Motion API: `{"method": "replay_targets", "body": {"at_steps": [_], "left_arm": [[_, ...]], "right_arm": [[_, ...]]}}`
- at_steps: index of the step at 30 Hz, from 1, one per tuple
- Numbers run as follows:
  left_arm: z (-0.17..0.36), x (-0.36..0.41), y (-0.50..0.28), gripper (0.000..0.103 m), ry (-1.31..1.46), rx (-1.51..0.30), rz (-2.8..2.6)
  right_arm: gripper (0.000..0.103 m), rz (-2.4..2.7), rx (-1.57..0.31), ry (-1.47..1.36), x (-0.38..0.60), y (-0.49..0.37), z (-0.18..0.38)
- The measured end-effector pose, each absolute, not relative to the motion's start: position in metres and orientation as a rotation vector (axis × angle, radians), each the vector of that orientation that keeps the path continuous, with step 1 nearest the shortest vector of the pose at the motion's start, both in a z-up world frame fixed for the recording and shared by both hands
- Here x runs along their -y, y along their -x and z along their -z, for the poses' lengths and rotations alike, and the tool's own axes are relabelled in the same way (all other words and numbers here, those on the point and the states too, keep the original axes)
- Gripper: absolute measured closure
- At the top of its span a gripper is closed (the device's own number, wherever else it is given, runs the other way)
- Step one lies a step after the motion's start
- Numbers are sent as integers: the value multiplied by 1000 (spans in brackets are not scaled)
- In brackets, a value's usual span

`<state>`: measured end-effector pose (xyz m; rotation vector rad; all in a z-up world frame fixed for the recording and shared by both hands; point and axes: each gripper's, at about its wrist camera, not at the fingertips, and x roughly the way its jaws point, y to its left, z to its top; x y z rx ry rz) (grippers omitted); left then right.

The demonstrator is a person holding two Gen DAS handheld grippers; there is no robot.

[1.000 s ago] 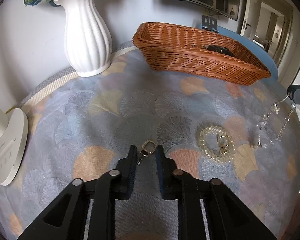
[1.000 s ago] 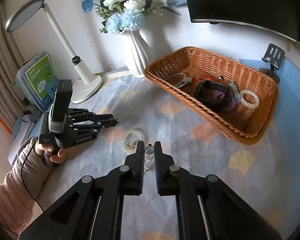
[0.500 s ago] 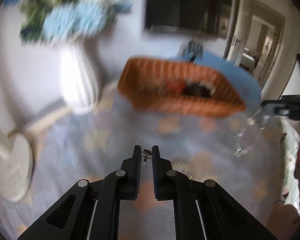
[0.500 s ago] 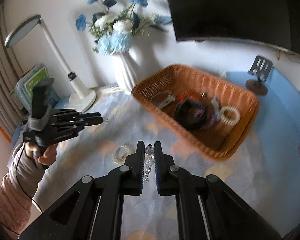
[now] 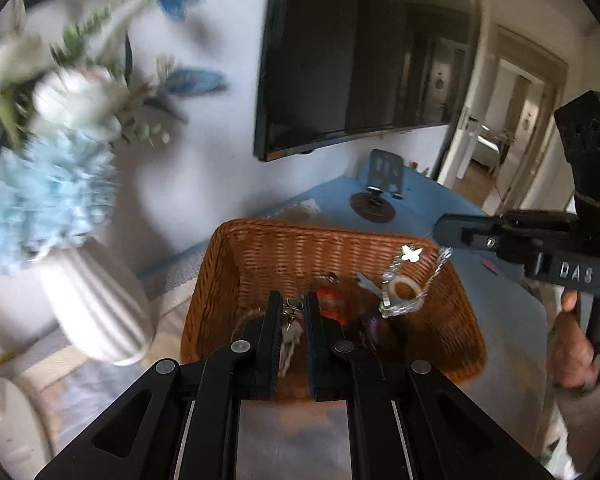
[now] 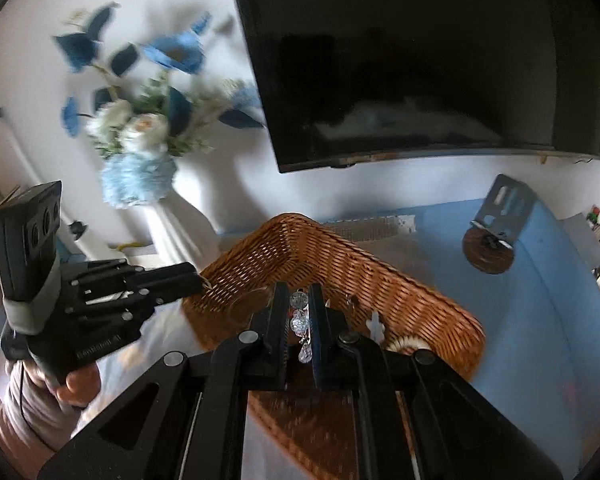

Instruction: Organize jewelry

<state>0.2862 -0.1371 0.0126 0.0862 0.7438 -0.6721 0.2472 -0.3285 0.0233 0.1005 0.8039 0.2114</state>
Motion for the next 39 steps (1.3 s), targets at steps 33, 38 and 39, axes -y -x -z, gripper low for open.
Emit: {"method": "replay_targets", "body": {"at_steps": [33, 38, 39], "left_arm": [[13, 106, -272, 67, 11, -837, 668], [10, 67, -227, 67, -24, -809, 658], [12, 60, -221, 67, -23, -810, 658]], "right_arm": [[73, -210, -844, -109, 323, -210, -21], [71, -264, -845, -101, 298, -175, -24], [71, -278, -852, -104, 294, -170, -22]]}}
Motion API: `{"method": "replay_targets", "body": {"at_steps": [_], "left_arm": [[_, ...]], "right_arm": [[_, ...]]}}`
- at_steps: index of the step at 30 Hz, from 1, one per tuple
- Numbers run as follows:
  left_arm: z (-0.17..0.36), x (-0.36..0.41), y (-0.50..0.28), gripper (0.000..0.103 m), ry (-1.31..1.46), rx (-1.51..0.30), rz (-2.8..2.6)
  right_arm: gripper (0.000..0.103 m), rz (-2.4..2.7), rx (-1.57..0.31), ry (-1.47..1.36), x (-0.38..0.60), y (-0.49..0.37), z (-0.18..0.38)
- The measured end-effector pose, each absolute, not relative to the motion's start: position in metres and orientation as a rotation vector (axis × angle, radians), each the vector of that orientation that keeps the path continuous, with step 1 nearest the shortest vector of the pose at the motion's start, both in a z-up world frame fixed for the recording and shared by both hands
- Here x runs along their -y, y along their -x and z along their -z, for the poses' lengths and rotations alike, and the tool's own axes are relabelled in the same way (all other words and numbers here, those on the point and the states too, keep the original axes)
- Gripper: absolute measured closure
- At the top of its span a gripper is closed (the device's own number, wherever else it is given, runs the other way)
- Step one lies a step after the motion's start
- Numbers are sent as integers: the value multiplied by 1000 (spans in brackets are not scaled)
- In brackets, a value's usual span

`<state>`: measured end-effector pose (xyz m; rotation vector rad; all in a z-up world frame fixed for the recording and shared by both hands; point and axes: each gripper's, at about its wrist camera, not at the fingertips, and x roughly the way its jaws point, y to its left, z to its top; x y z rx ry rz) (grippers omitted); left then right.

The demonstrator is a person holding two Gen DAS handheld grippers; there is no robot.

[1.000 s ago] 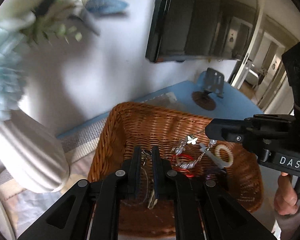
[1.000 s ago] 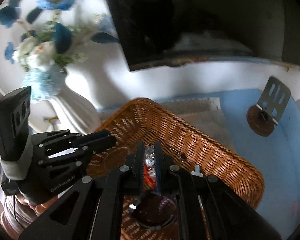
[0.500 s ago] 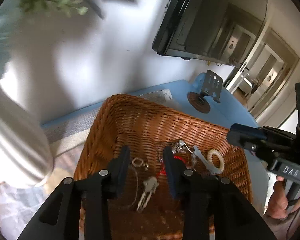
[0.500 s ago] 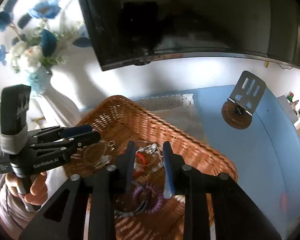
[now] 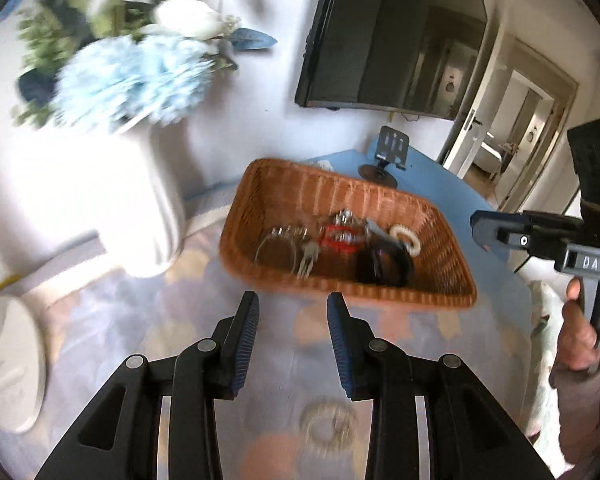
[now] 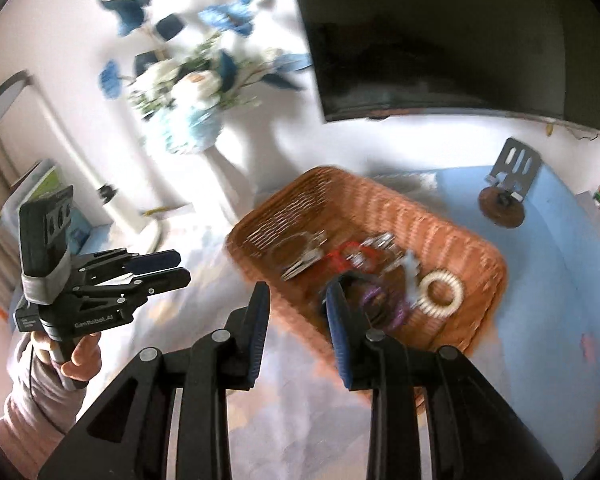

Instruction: Organize jewelry

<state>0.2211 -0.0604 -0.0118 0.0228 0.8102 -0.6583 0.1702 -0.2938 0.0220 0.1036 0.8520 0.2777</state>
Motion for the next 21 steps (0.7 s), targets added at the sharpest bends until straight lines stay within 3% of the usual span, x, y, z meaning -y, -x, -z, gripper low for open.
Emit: {"method": "replay_targets", "body": {"at_steps": [12, 21], "left_arm": [[67, 49, -172, 67, -73, -931, 711], [92, 66, -180, 67, -124, -980, 697]], "right_arm": [[71, -348, -981, -160, 263, -122, 36], [71, -358, -1042, -209, 267, -98, 72]]}}
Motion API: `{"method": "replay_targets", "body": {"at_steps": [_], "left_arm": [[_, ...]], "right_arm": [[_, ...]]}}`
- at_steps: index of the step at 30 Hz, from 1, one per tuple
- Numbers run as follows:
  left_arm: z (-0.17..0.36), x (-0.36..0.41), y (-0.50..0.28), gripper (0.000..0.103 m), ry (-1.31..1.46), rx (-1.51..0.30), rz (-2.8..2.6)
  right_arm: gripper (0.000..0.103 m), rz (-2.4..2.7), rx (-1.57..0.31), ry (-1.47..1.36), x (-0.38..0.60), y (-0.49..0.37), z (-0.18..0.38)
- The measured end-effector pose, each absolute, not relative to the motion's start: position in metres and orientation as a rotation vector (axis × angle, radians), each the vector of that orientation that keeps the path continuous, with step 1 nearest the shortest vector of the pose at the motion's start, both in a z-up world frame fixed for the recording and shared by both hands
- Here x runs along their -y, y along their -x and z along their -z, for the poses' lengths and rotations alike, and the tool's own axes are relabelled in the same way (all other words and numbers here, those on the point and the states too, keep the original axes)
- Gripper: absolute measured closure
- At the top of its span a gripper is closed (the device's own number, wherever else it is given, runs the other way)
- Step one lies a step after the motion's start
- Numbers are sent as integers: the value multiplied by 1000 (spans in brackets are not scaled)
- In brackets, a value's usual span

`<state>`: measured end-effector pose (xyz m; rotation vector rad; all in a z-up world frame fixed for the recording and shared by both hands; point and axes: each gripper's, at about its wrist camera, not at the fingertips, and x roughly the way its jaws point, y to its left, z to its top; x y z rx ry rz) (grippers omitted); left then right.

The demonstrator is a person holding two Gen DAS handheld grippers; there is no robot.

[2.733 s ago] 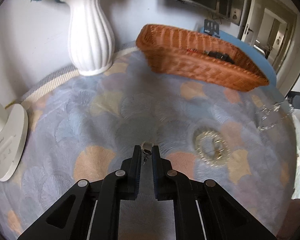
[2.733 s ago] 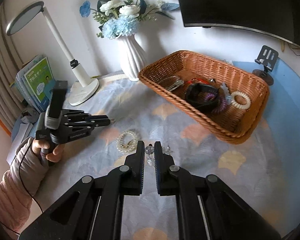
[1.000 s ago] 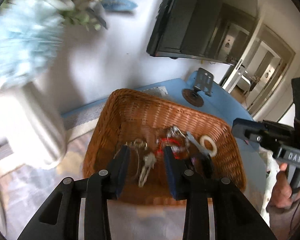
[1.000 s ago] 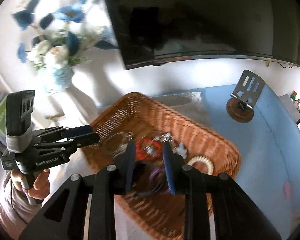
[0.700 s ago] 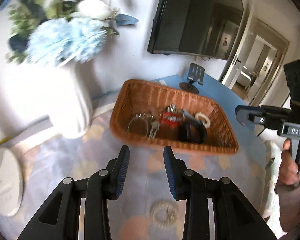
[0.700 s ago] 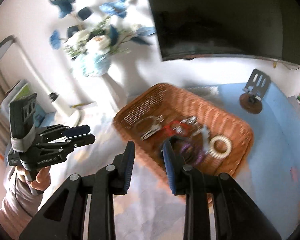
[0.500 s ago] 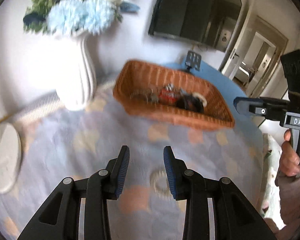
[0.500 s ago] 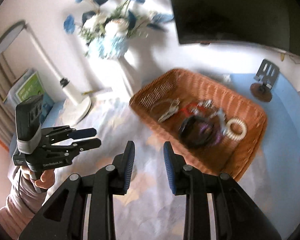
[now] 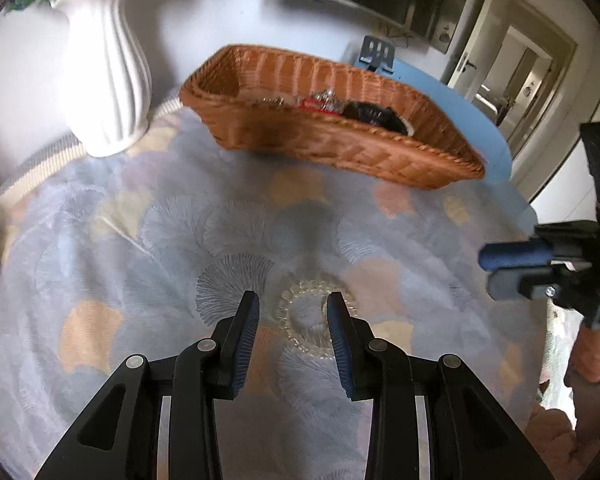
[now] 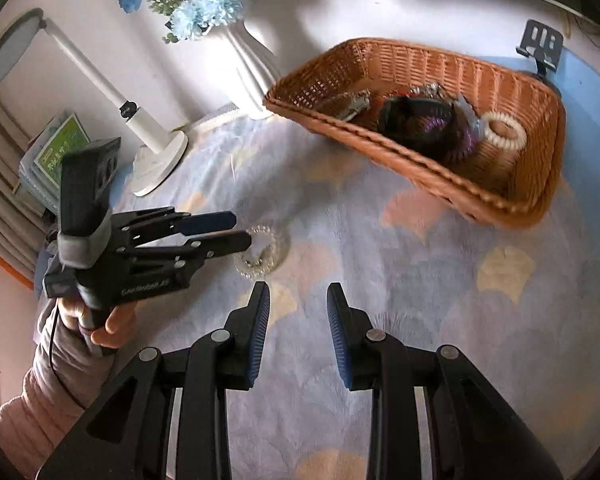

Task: Organize jewelry
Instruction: 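Grasp the clear bead bracelet with the left tool while the right tool approaches the gold charm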

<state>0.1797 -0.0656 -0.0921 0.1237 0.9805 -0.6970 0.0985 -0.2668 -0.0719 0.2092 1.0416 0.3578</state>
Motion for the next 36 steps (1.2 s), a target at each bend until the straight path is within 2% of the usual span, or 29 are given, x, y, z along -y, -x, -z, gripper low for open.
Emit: {"method": "replay_targets", "body": {"at_steps": [4, 7, 17, 25, 30, 36], "left_arm": [[102, 73, -182, 69, -154, -990, 686], [103, 74, -182, 94, -151, -990, 685], [79, 36, -179, 94, 41, -949, 705], [97, -9, -185, 94, 75, -983, 508], [106, -17, -191, 94, 97, -976, 481], [111, -24, -192, 94, 133, -974, 497]], "right_arm": [[71, -362, -1040, -207, 265, -95, 73], [71, -375, -1047, -194, 261, -96, 74], [71, -448, -1098, -130, 221, -111, 95], [71, -464, -1116, -91, 189, -128, 118], [72, -423, -1060, -48, 175, -140, 120], [78, -358, -1000, 29, 162, -142, 122]]}}
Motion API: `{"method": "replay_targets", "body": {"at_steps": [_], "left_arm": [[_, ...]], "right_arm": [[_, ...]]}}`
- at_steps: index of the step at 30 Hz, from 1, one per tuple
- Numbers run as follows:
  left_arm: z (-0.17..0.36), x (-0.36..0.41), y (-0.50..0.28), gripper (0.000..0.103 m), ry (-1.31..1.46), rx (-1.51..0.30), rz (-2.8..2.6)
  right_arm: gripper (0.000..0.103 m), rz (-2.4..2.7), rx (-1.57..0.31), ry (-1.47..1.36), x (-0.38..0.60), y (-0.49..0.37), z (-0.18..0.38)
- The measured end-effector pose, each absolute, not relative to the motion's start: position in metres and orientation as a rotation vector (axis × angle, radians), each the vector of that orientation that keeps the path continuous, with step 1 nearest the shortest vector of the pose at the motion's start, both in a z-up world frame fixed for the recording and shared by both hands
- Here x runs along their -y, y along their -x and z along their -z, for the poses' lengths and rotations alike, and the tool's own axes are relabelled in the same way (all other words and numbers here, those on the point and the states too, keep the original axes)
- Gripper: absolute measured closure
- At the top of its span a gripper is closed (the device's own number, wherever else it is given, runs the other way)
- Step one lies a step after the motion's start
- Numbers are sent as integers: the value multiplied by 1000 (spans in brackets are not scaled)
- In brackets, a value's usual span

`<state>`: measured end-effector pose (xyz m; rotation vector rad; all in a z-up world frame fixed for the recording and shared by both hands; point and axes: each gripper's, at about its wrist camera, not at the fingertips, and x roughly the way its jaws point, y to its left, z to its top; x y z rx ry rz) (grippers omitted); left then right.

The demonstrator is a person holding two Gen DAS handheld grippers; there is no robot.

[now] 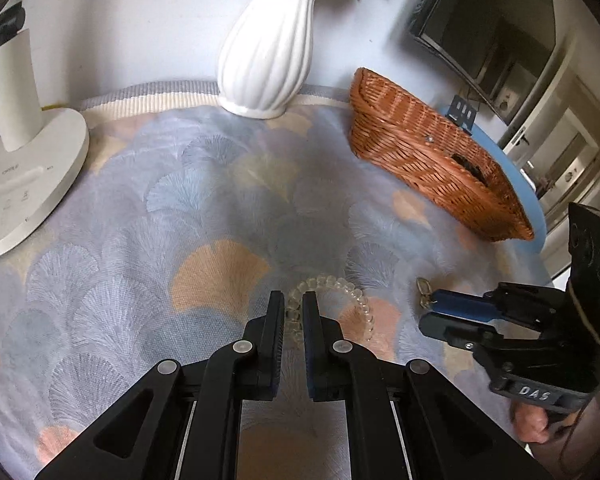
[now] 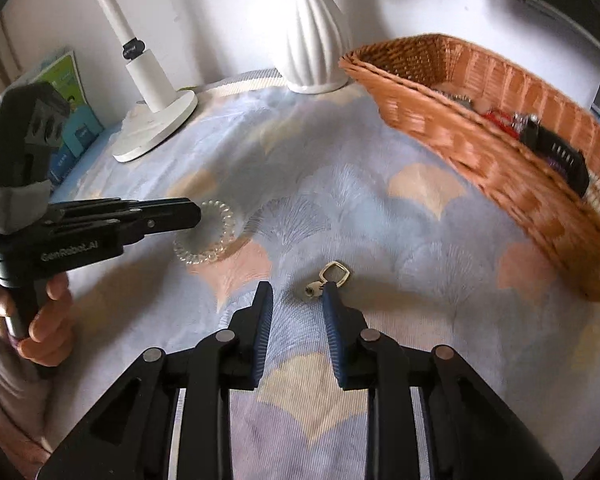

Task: Organize jewelry
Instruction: 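Grasp the clear bead bracelet with the left tool while the right tool approaches the gold charm, then close the right tool on the gold charm while the left tool holds the bracelet, then carry the bracelet and charm into the basket and open both tools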

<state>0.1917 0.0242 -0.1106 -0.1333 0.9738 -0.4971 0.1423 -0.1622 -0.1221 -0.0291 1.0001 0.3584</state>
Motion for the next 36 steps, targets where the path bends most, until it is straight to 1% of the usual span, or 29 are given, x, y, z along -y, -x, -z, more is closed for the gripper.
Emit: {"method": "replay_targets", "body": {"at_steps": [1, 2, 7, 11, 12, 13, 23, 30, 32, 36], "left_arm": [[111, -25, -191, 94, 132, -974, 498], [110, -23, -191, 94, 130, -974, 497], [109, -20, -190, 94, 117, -970, 499], [109, -19, -189, 94, 112, -970, 499], [109, -19, -189, 94, 110, -970, 500], [109, -18, -189, 94, 106, -969, 499], [109, -13, -187, 94, 75, -959, 508], [105, -9, -182, 94, 78, -961, 517], [98, -1, -177, 94, 46, -949, 520], [66, 20, -165, 94, 14, -887, 570]], "right_arm": [[82, -340, -994, 54, 159, -142, 122], [84, -318, -992, 73, 156, -141, 123], [84, -236, -958, 179, 141, -138, 126], [85, -208, -946, 197, 139, -138, 127], [86, -211, -946, 190, 140, -138, 127], [91, -217, -948, 184, 142, -138, 127], [91, -317, -982, 146, 172, -88, 122], [91, -334, -1026, 41, 211, -49, 110], [91, -316, -1017, 18, 227, -42, 99], [91, -286, -964, -33, 262, -36, 66]]}}
